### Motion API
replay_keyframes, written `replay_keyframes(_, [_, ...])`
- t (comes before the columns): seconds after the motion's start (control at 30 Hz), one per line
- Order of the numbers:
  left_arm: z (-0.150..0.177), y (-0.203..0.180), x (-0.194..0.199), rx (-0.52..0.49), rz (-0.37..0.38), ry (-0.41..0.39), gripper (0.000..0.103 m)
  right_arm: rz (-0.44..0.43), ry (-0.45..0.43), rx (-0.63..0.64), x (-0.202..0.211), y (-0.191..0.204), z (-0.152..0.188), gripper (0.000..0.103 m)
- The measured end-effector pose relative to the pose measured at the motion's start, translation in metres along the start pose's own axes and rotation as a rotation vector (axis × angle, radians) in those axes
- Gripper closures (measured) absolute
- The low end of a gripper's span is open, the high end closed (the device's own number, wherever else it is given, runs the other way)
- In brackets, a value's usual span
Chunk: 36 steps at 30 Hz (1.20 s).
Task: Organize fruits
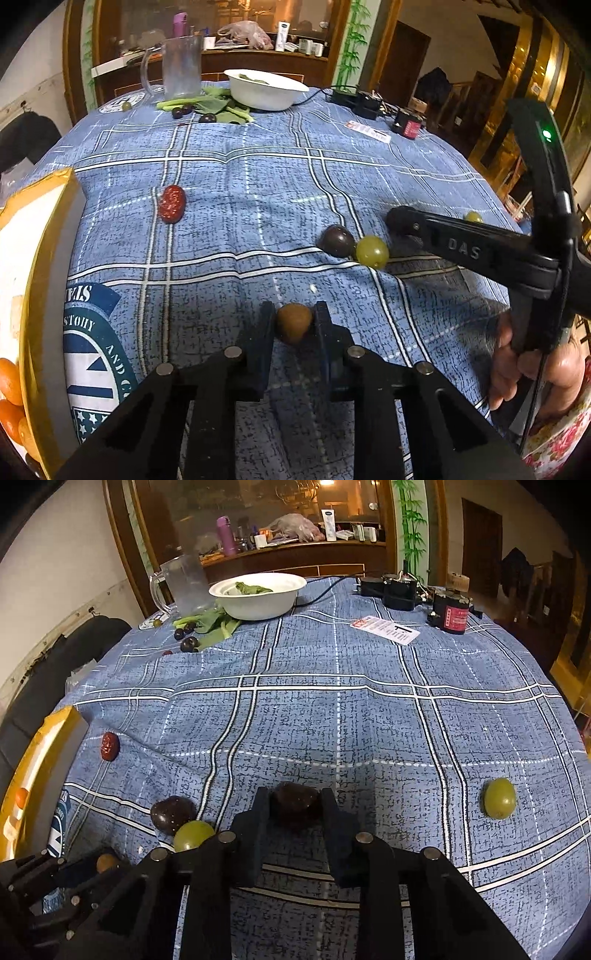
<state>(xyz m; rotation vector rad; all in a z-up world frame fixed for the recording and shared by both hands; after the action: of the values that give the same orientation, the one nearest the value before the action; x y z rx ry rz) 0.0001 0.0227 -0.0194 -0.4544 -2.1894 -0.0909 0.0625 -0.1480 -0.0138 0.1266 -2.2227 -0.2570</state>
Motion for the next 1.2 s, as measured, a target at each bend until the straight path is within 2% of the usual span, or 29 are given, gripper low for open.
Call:
replay_keyframes(0.17, [-0.001,0.003,0.015,0.015,-0.019,-0.029,0.083,-0.008,-0.048,0.003,0.011,0.001,-0.003,0.075])
replay_keyframes(0.3, [-0.001,0.011,0.043,0.031,-0.037,-0.070,0.083,-0.028,-0.069,-0.004,0.019,0.004,-0.004,0.075])
replay_keyframes(0.5, [0.006,0.057,0.093,0.116,-0.092,-0.141,0.083,-0.111,-0.084,-0.003,0.050,0.032,0.000,0.075])
replay_keyframes(0.67, [0.028,0.110,0.127,0.218,-0.186,-0.166,0.083,-0.210,-0.073,0.073,0.074,0.092,0.013,0.074])
replay_keyframes(0.87, [0.064,0.172,0.151,0.309,-0.338,-0.147,0.083,-0.327,-0.015,0.180,0.080,0.177,0.040,0.074])
replay_keyframes(1.0, [0.080,0.197,0.159,0.366,-0.360,-0.139,0.083,-0.386,0.044,0.247,0.074,0.229,0.063,0.074])
replay_keyframes(1.2, [0.098,0.216,0.161,0.428,-0.354,-0.131,0.083,-0.394,0.095,0.349,0.064,0.282,0.099,0.074])
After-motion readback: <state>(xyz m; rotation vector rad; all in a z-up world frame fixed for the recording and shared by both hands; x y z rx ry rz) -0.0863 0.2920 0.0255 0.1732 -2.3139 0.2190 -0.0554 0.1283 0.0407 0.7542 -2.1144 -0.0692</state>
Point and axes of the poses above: each gripper's, at about its wrist camera, not at the fingertips, and x roughly against the way its jaws point, y to its left, z to its underside, the point moved 4 cm from there along -x, roughly the way its jaws point, and after that the axes turned 6 degrees about -x, right-handed, at the moved point
